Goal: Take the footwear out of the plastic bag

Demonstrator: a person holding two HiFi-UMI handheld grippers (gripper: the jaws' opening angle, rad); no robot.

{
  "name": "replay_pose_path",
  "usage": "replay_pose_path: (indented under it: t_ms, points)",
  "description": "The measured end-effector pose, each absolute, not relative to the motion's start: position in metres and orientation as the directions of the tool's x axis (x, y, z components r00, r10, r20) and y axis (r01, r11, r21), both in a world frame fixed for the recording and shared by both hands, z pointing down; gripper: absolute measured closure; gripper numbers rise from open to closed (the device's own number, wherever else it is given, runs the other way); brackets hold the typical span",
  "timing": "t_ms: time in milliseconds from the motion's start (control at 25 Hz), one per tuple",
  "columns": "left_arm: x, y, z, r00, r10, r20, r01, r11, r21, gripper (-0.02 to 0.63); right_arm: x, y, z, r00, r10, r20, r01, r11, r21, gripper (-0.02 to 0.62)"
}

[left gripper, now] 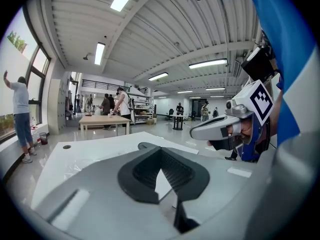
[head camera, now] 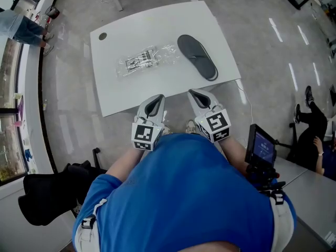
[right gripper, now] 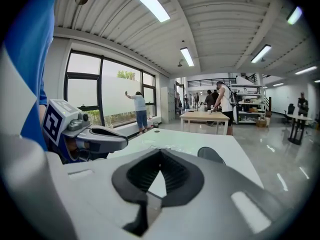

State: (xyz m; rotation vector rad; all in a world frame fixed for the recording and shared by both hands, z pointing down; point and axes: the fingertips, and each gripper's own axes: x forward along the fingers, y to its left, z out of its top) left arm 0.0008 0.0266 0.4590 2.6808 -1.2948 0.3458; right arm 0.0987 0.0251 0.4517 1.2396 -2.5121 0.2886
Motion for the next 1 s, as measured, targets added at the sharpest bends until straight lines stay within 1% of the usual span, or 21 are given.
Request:
replay_pose_path:
  t_ms: [1000]
  points:
    - [0.018,0.021,0.460,0.583,-0.764,0.277,-0.796,-0.606,0.001,0.600,0.112,0.017,0.455,-0.581,-0.726,0.367,-0.793,0.606,-0.057,0.592]
